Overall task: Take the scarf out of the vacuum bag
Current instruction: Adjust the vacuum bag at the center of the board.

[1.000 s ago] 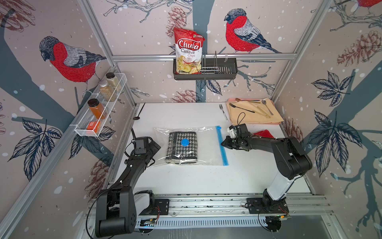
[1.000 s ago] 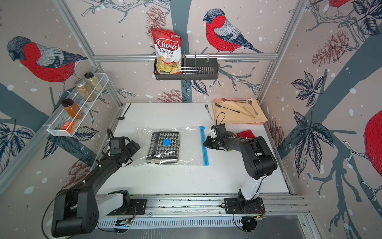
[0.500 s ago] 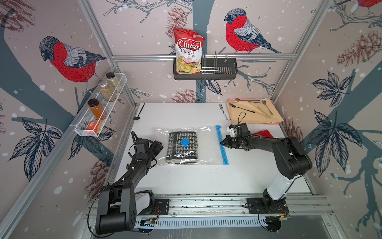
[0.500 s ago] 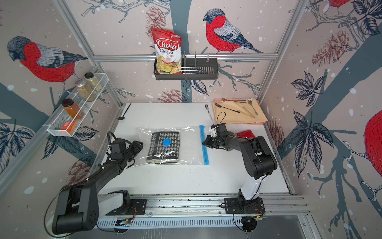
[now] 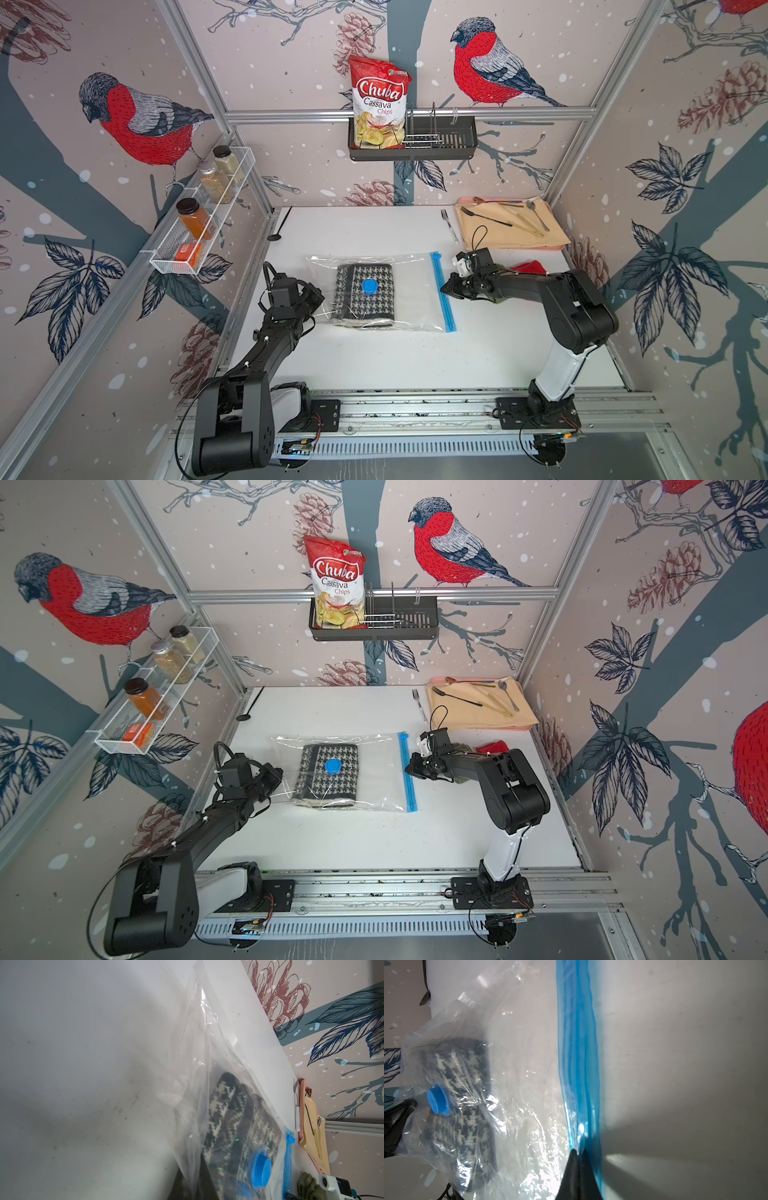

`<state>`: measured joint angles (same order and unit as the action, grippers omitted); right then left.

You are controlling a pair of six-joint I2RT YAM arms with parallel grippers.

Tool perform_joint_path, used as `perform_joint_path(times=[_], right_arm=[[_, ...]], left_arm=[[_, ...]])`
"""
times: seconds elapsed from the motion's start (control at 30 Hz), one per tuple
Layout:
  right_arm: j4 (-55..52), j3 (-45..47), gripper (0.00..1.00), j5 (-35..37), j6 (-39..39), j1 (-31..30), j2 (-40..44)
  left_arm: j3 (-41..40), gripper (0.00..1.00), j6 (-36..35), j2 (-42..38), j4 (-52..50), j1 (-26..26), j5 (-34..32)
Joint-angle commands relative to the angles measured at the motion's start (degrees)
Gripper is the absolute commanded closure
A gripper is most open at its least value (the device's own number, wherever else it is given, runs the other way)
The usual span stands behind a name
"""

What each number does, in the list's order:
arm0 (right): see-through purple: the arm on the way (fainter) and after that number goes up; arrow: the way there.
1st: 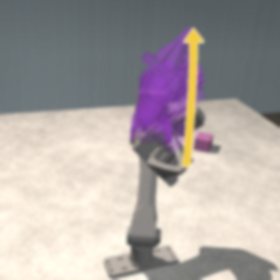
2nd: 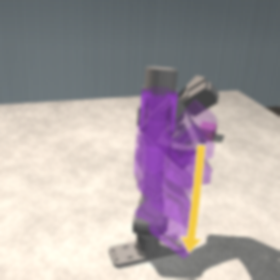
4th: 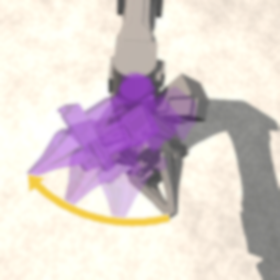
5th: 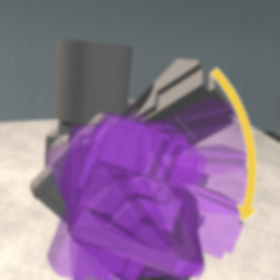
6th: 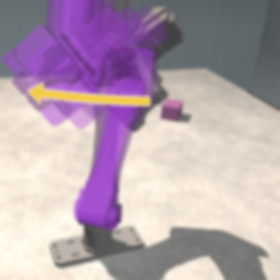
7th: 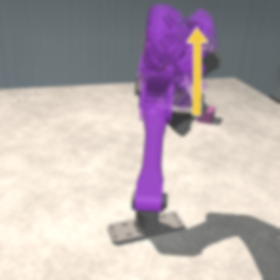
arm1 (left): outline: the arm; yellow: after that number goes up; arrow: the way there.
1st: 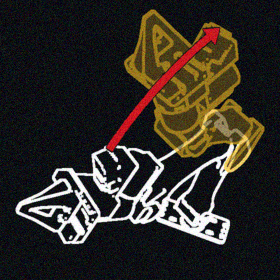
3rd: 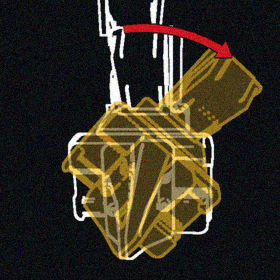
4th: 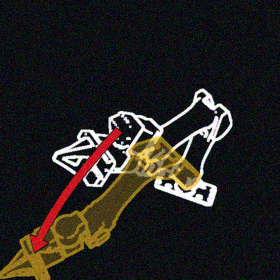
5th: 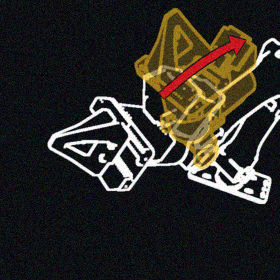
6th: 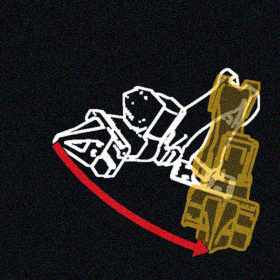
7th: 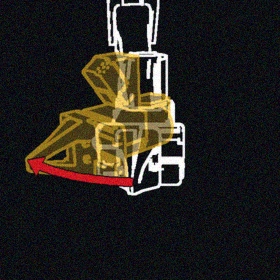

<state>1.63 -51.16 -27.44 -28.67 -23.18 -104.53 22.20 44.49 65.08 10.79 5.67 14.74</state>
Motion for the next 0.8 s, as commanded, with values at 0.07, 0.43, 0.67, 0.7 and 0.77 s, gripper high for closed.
perform_joint_path(times=[0.07,0.43,0.67,0.7,0.77], right_arm=[[-3.28,-1.23,1.0,6.9,1.04,-2.16,-1.15],[-5.75,-3.07,1.0,12.03,1.75,-4.81,-2.99],[-6.02,-3.6,1.0,12.0,1.76,-5.45,-3.95],[-6.0,-3.59,1.0,12.06,1.73,-5.52,-4.01],[-6.09,-3.58,1.0,11.82,1.74,-5.48,-4.35]], left_arm=[[0.7,1.0,-0.7,-2.68,-0.73,0.01,0.07],[4.52,1.0,-1.76,-10.01,-2.96,-4.12,0.21],[7.67,1.0,-1.64,-12.37,-0.2,-10.63,0.11],[7.89,1.0,-1.58,-12.67,0.54,-11.3,0.43],[8.71,1.0,-1.42,-13.16,1.26,-13.01,0.46]])
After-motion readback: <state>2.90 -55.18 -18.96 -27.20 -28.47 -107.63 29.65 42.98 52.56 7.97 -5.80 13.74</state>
